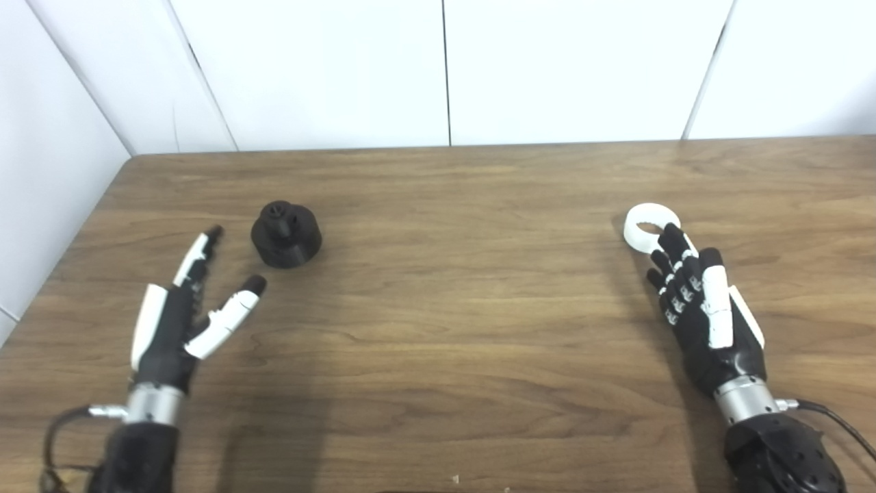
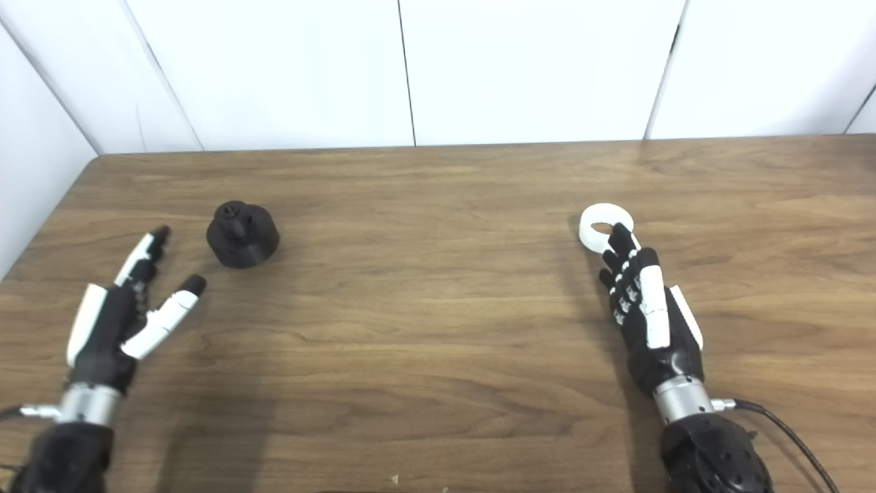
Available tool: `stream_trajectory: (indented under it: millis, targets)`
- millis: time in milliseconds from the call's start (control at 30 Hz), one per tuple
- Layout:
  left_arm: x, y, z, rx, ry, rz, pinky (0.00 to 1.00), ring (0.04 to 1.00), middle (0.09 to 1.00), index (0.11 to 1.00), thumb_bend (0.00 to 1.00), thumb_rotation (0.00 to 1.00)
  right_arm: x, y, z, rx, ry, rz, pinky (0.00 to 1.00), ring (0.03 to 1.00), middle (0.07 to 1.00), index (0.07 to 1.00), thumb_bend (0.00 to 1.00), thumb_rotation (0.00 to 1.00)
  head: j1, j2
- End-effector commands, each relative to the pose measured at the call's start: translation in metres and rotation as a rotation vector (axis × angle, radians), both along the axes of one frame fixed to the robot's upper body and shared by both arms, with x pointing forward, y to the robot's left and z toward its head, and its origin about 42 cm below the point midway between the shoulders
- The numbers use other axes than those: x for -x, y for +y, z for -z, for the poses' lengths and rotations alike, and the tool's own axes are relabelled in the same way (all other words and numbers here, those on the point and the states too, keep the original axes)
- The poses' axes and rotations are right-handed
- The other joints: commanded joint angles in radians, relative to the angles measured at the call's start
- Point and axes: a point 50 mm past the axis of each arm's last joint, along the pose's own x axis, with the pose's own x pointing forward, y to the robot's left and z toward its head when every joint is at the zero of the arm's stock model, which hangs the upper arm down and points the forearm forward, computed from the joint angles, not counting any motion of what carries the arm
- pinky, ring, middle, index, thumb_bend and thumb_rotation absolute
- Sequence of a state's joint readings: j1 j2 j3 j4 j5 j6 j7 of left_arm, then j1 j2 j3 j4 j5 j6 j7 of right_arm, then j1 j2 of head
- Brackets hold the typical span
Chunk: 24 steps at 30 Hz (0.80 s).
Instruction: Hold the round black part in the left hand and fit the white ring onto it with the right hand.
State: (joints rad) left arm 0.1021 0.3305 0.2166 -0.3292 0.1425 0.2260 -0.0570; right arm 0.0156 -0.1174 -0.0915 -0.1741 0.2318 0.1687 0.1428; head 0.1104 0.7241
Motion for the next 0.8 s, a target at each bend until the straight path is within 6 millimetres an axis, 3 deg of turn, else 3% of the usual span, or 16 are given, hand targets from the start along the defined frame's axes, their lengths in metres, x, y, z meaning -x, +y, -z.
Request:
stream_trajectory:
  millis: [0, 233, 400, 767]
  targets:
    - [-0.016, 0.012, -0.031, -0.131, -0.055, -0.001, 1.00, 1.000, 1.000, 0.988, 0.87, 0.47, -0.010, 0.002, -0.016, 0.013, -0.089, -0.028, 1.00, 1.000, 1.000, 0.977, 0.58, 1.00, 0.002, 0.001]
    - [-0.043, 0.029, -0.045, -0.359, -0.016, -0.024, 1.00, 1.000, 0.998, 0.953, 0.95, 0.42, -0.011, -0.001, -0.017, 0.045, -0.080, -0.020, 1.00, 1.000, 1.000, 0.972, 0.59, 1.00, 0.007, -0.001]
    - [-0.065, 0.041, -0.042, -0.488, 0.034, 0.004, 0.99, 1.000, 0.988, 0.943, 0.97, 0.39, -0.012, -0.002, -0.018, 0.048, -0.081, -0.024, 1.00, 1.000, 1.000, 0.972, 0.59, 1.00, 0.010, -0.007]
    - [-0.108, 0.060, -0.039, -0.622, 0.215, 0.078, 0.96, 1.000, 0.968, 0.916, 1.00, 0.38, -0.010, -0.006, -0.019, 0.061, -0.087, -0.028, 1.00, 1.000, 1.000, 0.972, 0.59, 1.00, 0.006, -0.012]
